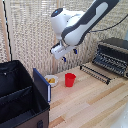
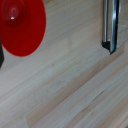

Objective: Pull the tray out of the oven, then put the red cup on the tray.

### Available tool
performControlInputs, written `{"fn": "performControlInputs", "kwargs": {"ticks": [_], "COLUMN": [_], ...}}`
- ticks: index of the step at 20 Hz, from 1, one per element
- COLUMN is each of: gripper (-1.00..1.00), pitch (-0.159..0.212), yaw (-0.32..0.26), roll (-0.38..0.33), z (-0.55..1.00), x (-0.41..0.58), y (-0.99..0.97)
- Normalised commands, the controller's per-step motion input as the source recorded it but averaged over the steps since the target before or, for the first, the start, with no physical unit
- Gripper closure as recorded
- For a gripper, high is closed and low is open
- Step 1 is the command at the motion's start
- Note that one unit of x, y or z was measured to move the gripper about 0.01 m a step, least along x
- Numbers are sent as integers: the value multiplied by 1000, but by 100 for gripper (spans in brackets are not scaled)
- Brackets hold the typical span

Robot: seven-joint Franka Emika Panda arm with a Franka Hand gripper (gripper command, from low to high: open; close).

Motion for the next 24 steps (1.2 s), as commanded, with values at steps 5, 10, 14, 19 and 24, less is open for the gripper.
{"fn": "performControlInputs", "kwargs": {"ticks": [5, 10, 14, 19, 24], "gripper": [-100, -100, -100, -100, -100], "pitch": [-37, -38, -23, 3, 96], "yaw": [84, 86, 80, 92, 127], "roll": [-286, -266, -226, -220, -178], "z": [0, 0, -22, -69, -1], "x": [131, 93, 130, 147, 8], "y": [-298, -354, -459, -474, -493]}}
